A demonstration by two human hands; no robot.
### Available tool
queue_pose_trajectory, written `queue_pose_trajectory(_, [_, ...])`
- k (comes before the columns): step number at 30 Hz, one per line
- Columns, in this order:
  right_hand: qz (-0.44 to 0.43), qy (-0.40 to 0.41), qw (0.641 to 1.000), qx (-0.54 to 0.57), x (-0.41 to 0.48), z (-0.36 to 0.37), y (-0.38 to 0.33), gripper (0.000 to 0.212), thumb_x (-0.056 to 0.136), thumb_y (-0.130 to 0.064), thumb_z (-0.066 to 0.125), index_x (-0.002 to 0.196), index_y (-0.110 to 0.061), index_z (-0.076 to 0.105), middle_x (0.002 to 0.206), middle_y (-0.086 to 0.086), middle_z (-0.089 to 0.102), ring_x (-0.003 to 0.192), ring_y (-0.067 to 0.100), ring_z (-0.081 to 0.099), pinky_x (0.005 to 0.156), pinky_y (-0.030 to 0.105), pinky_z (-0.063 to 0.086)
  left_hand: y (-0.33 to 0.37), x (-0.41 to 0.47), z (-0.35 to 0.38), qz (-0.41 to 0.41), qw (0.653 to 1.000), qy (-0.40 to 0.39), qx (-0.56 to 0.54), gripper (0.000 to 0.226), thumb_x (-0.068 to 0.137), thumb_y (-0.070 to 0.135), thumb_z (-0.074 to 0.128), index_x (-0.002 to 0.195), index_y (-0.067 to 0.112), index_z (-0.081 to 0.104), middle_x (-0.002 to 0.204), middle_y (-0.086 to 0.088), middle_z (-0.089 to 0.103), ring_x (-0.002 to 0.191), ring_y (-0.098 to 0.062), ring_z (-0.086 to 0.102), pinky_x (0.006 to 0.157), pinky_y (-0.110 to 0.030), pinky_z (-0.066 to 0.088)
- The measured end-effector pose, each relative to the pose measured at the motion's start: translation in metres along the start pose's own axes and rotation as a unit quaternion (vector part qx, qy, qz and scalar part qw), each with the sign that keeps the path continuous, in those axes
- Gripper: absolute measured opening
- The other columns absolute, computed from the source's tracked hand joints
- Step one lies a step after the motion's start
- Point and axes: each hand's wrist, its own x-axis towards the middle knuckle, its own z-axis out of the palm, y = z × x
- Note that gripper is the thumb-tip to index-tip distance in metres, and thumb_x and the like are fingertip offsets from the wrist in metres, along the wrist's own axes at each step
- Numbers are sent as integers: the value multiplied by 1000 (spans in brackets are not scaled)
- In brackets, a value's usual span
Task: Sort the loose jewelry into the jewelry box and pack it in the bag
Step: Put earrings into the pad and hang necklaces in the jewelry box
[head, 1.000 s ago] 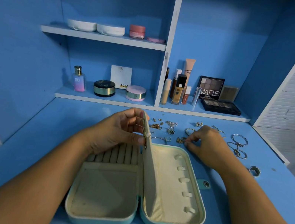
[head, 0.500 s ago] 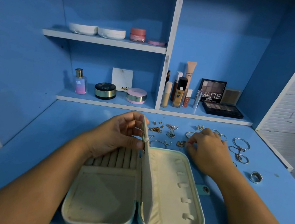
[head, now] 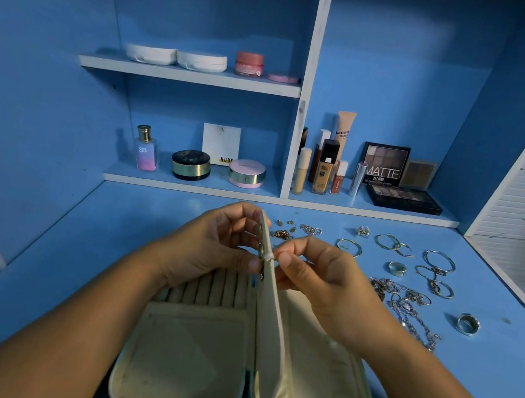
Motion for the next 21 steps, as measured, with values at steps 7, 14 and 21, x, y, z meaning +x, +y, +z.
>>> queue_pose_trajectory(7, [-1, -1, 1000, -12, -1, 1, -2, 24, 81, -30, 59, 89, -8, 64, 95, 28, 66, 86, 27, 65, 90, 41, 53, -1, 0, 0, -1, 1000, 10, 10, 51, 59, 14, 83, 103, 19, 57, 89, 7, 66, 91, -10, 62, 84, -33, 53])
queue_pose_trajectory(14, [7, -4, 1000, 18, -2, 1, -3, 23, 86, -26, 60, 89, -4, 63, 93, 28, 66, 85, 22, 63, 90, 38, 52, 0, 0, 1, -3, 1000, 18, 19, 52, 57, 16, 83, 103, 22, 59, 88, 10, 67, 92, -8, 61, 84, -30, 53])
queue_pose_trajectory(21, [2, -12, 1000, 11, -3, 1, -4, 25, 81, -26, 59, 90, -2, 64, 92, 21, 68, 86, 23, 63, 92, 37, 52, 1, 0, 0, 2, 999, 18, 27, 46, 58, 16, 84, 97, 32, 65, 92, 9, 67, 98, -13, 61, 90, -37, 52])
